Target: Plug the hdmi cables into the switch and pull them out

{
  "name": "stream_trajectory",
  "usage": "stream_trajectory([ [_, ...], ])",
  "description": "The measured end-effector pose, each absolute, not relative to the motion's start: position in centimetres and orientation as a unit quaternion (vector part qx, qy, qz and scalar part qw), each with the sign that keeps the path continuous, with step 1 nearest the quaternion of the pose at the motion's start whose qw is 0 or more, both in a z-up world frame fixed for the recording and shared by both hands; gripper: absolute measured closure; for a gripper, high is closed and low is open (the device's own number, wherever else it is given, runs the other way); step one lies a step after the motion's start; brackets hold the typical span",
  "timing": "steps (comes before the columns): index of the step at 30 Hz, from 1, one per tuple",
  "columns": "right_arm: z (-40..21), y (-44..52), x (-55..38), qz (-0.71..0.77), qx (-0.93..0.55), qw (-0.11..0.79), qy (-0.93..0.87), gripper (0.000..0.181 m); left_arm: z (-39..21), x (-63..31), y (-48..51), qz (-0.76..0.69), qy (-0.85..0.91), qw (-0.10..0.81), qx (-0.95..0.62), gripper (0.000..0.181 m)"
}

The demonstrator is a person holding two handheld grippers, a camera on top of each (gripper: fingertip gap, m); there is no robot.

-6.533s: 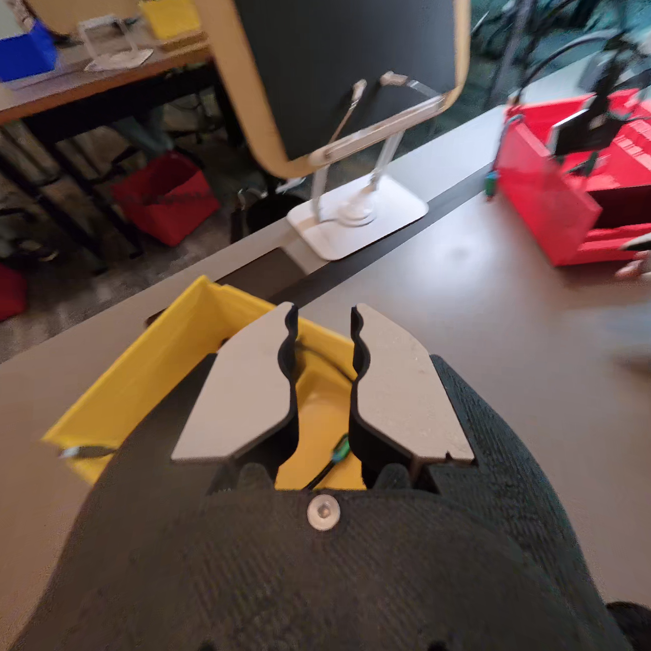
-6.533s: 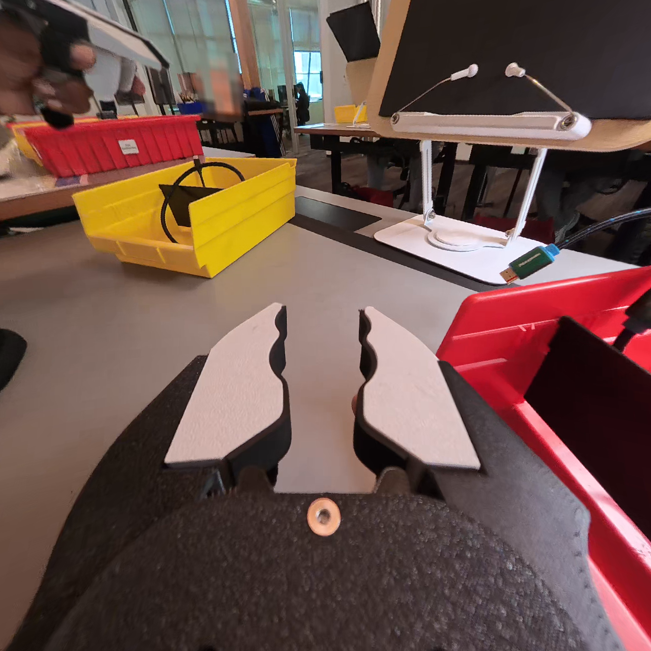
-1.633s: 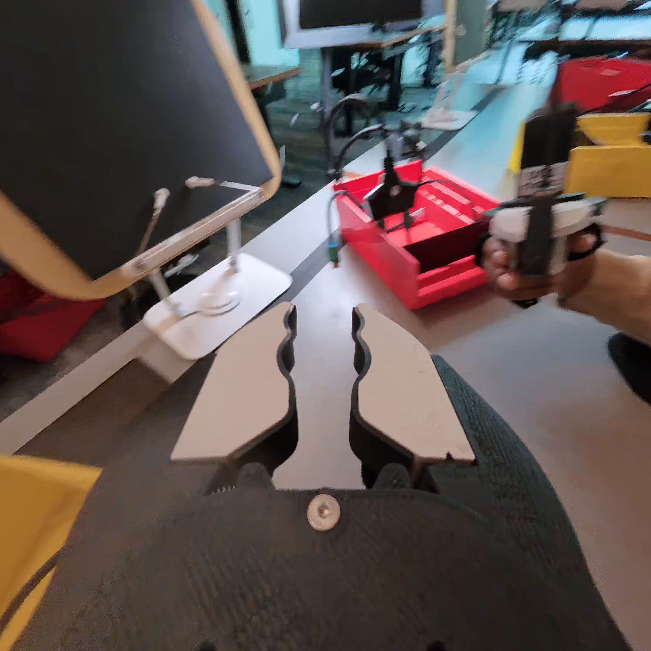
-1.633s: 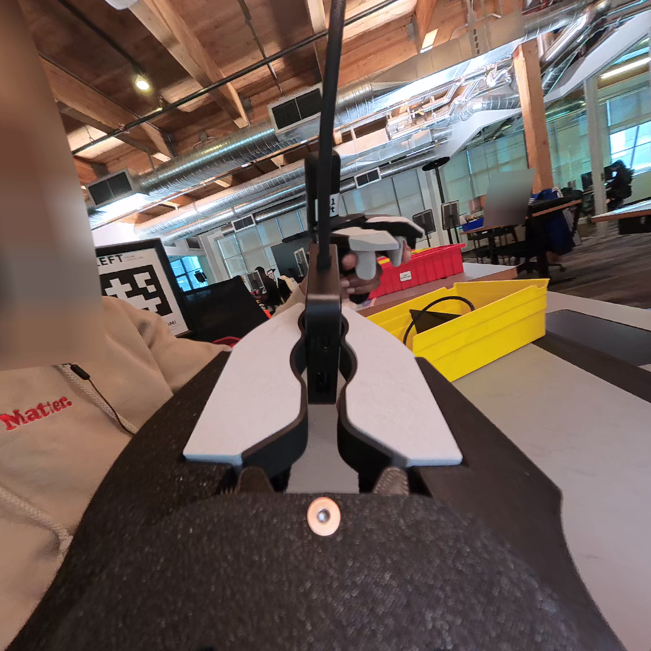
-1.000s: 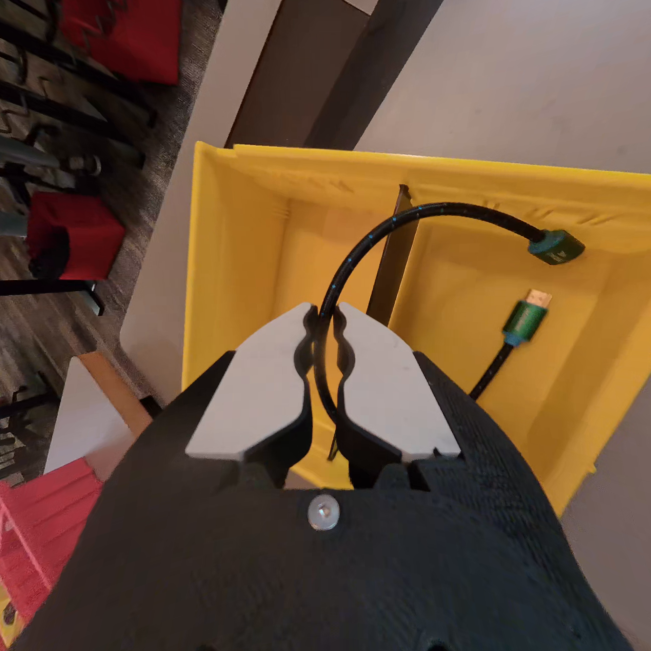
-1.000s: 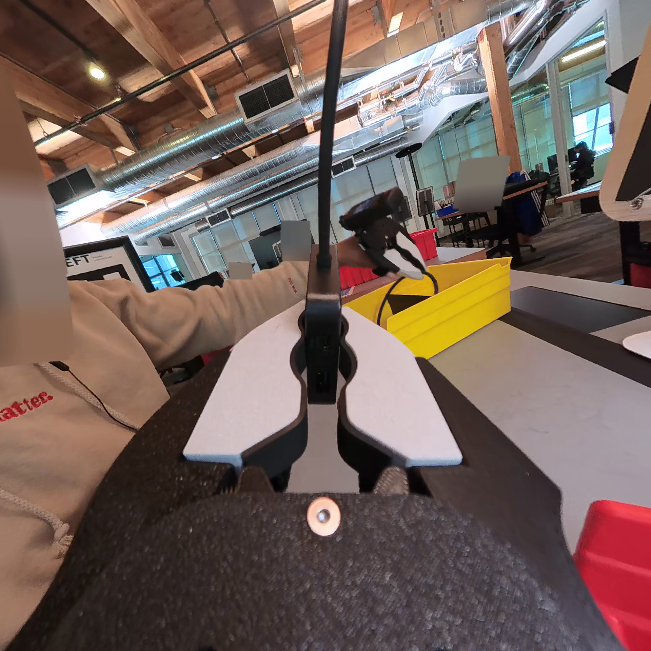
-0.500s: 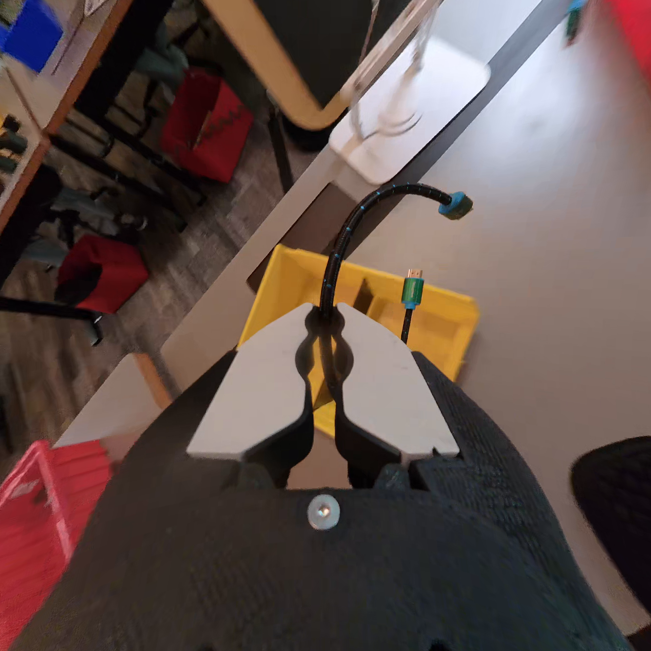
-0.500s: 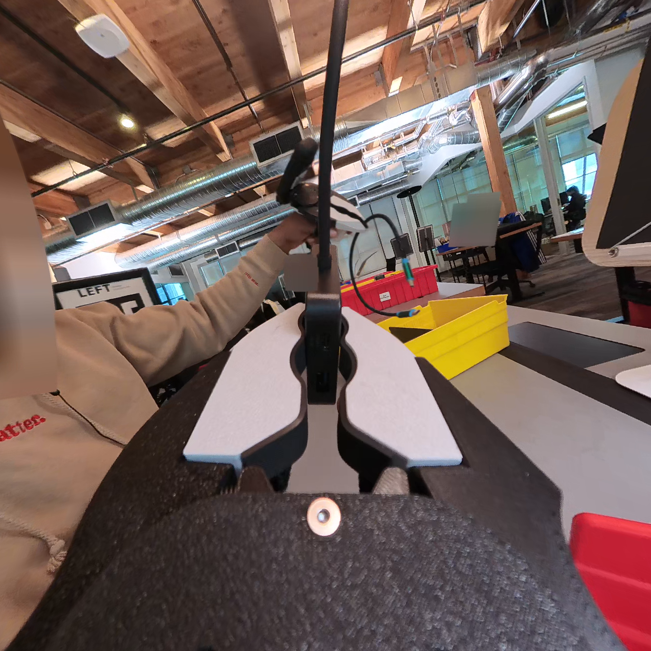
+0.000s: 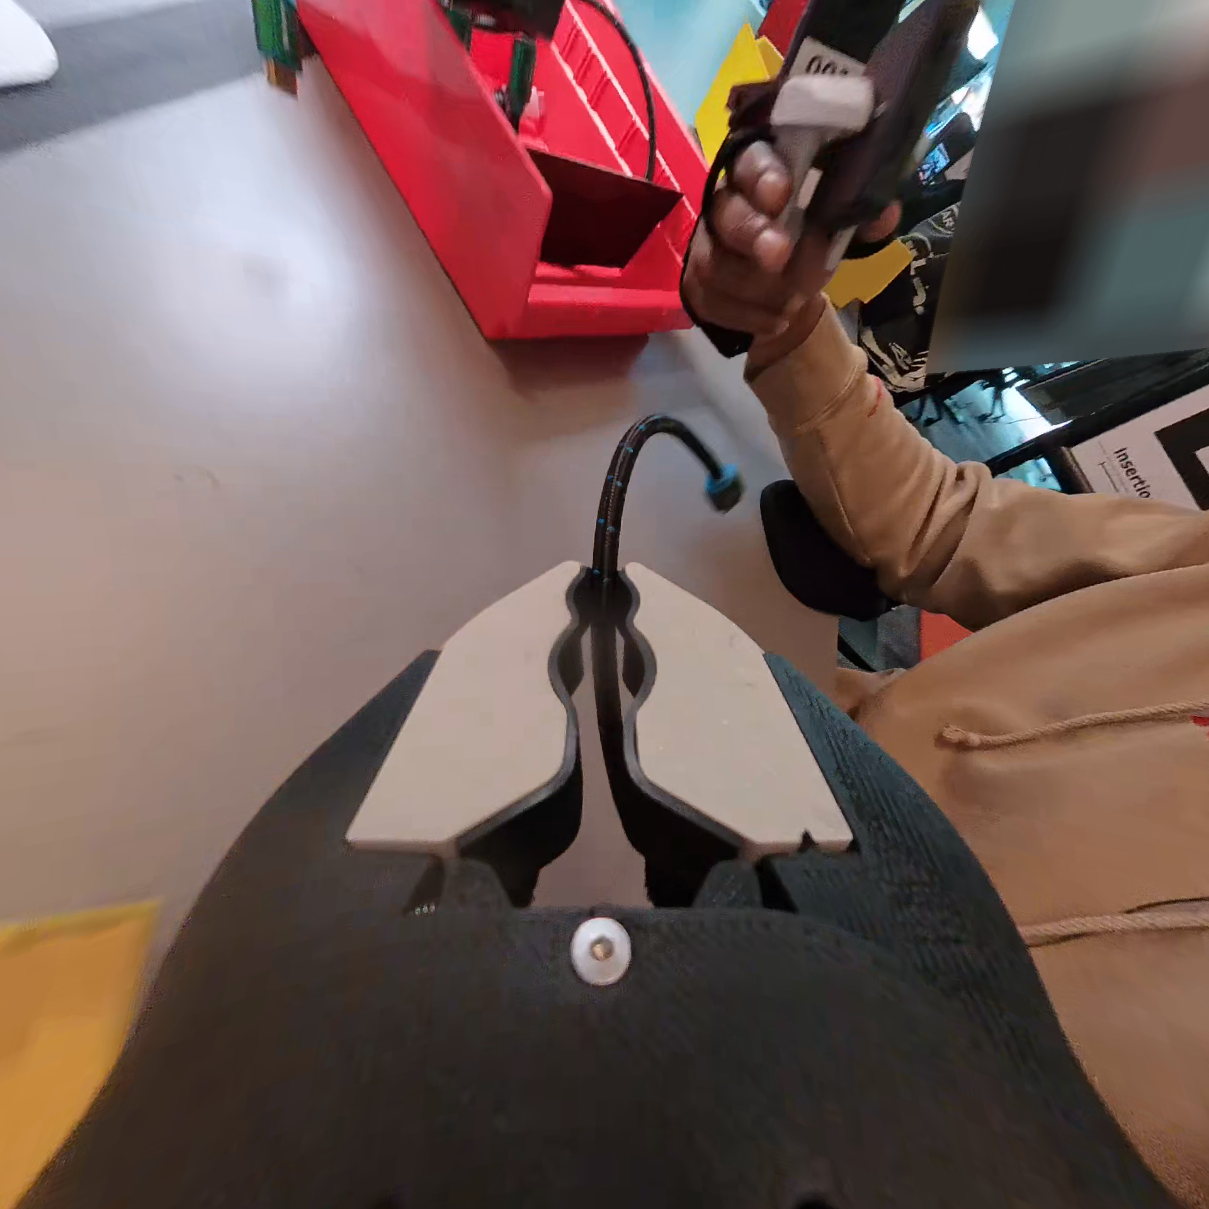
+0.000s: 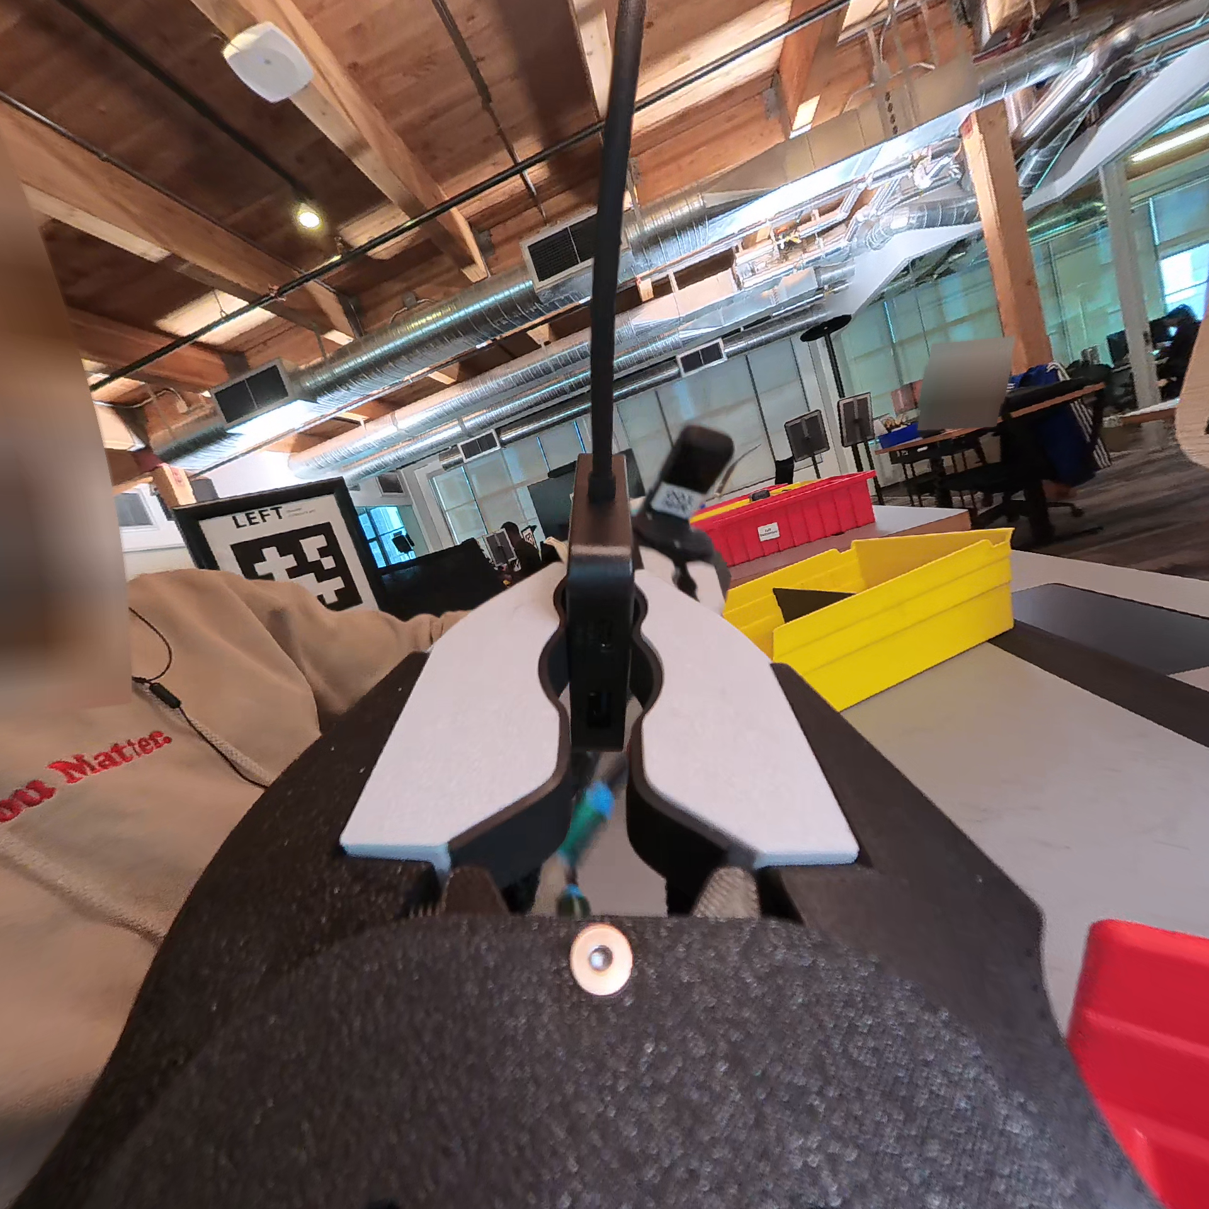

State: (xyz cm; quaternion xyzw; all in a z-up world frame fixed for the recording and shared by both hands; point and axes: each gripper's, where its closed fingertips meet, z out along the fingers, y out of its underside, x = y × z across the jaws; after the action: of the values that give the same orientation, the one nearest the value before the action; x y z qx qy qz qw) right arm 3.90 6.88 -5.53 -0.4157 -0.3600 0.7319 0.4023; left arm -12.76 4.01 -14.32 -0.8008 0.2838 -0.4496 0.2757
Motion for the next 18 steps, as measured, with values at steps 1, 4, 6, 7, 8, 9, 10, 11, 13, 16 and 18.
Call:
stream_trajectory([
  [1, -5.6, 7.0, 4.0, 0.732, -0.417, 0.403, -0.358, 0.168, -15.7, -12.3, 4.3, -0.459, 0.278, 0.272, -0.799, 0.174],
  [4, -5.9, 7.5, 4.2, 0.731, -0.422, 0.405, -0.35, 0.169, -19.1, -12.6, 5.9, -0.424, 0.274, 0.273, -0.819, 0.174],
  [6, -6.1, 7.7, 4.3, 0.731, -0.425, 0.405, -0.347, 0.168, -20.1, -13.3, 6.9, -0.38, 0.282, 0.284, -0.834, 0.175],
  [7, -6.2, 7.9, 4.3, 0.731, -0.426, 0.406, -0.345, 0.169, -20.2, -13.7, 7.4, -0.349, 0.289, 0.298, -0.84, 0.172],
  [8, -6.2, 8.0, 4.3, 0.73, -0.428, 0.407, -0.344, 0.168, -20.0, -14.1, 7.8, -0.315, 0.299, 0.315, -0.844, 0.164],
  [9, -6.2, 8.0, 4.3, 0.73, -0.428, 0.407, -0.344, 0.168, -19.5, -14.2, 7.9, -0.286, 0.313, 0.334, -0.842, 0.159],
  [10, -6.2, 8.0, 4.3, 0.73, -0.428, 0.407, -0.344, 0.168, -18.9, -14.1, 7.7, -0.264, 0.33, 0.348, -0.837, 0.157],
  [11, -6.2, 8.0, 4.3, 0.729, -0.428, 0.408, -0.344, 0.168, -18.4, -13.5, 7.2, -0.252, 0.349, 0.355, -0.83, 0.155],
  [13, -6.2, 8.0, 4.4, 0.73, -0.427, 0.409, -0.343, 0.168, -18.1, -11.7, 5.3, -0.252, 0.384, 0.348, -0.817, 0.153],
  [16, -6.1, 8.0, 4.4, 0.73, -0.426, 0.409, -0.343, 0.168, -19.5, -8.4, 1.3, -0.268, 0.435, 0.313, -0.8, 0.15],
  [18, -6.1, 7.9, 4.4, 0.728, -0.426, 0.412, -0.345, 0.168, -21.5, -6.5, -1.1, -0.266, 0.465, 0.287, -0.794, 0.149],
])
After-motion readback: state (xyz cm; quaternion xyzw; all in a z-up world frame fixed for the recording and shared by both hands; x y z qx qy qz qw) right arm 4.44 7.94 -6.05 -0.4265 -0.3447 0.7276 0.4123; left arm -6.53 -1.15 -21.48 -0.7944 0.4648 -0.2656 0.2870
